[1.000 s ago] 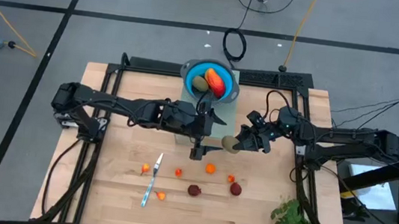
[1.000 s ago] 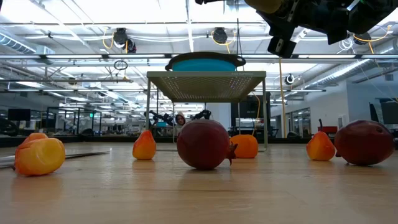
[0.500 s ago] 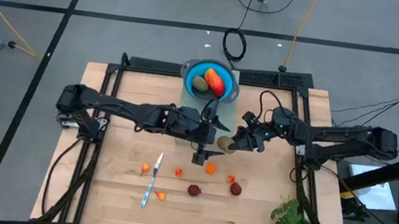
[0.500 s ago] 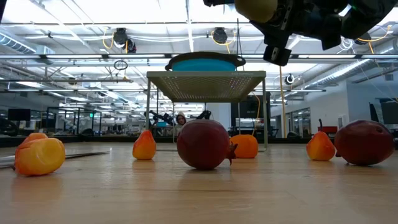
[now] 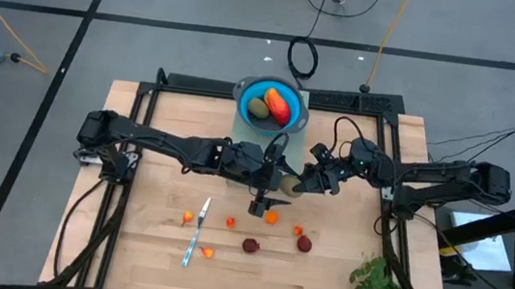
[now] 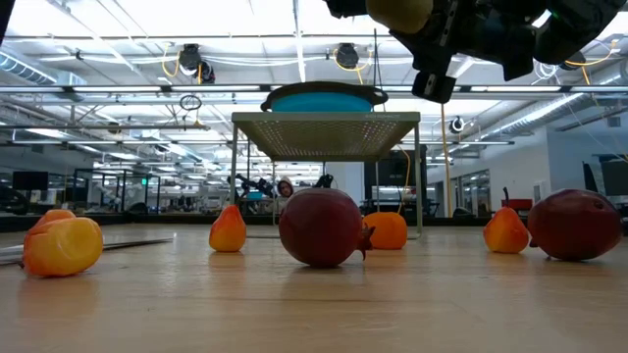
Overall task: Pick & Place Fruit
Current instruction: Put the kiwi into the blue strainer bowl on the shelf
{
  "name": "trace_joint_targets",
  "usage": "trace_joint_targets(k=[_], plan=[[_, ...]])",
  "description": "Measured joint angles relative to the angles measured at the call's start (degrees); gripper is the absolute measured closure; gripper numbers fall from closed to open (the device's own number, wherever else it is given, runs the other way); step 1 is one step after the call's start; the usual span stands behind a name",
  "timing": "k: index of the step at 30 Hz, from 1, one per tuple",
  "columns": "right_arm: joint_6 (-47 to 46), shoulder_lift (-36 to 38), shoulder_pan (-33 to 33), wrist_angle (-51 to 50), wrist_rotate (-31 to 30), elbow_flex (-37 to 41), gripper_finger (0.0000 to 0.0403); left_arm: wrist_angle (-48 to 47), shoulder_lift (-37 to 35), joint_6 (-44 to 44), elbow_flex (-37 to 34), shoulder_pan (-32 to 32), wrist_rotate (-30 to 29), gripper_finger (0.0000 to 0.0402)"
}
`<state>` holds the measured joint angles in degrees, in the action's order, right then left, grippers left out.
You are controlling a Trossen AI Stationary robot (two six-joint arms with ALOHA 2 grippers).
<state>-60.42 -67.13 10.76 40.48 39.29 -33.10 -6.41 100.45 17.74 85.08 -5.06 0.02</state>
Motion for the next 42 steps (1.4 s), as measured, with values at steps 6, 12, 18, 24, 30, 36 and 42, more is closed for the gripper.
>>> trace_joint_targets(k=[6,12,18,24,30,36,42], plan=[[0.0,0.0,0.0,-0.1,-0.2,0.0,0.0188,0.4,0.0,0.2,0.0,0.0,0.0,0.009],[0.0,0.0,0.0,0.0,-0.3,0.0,0.0188,0.4,0.0,-0.1,0.0,0.0,-0.1,0.015],[-0.1,0.0,0.0,-0.1,-0.2,0.0,0.0188,0.3,0.0,0.0,0.1,0.1,-0.2,0.021],[0.0,0.0,0.0,0.0,-0.2,0.0,0.0177,0.2,0.0,-0.1,0.1,0.1,-0.2,0.0224],[0.0,0.0,0.0,0.0,-0.2,0.0,0.0165,0.0,0.0,-0.2,0.1,0.1,-0.2,0.0216],[0.1,0.0,0.0,0.0,-0.4,0.0,0.0165,-0.9,-0.1,-0.2,0.1,0.1,-1.2,0.0226],[0.0,0.0,0.0,0.0,-0.5,0.0,0.0154,-1.0,-0.1,-0.2,0.1,0.0,-1.6,0.0217]])
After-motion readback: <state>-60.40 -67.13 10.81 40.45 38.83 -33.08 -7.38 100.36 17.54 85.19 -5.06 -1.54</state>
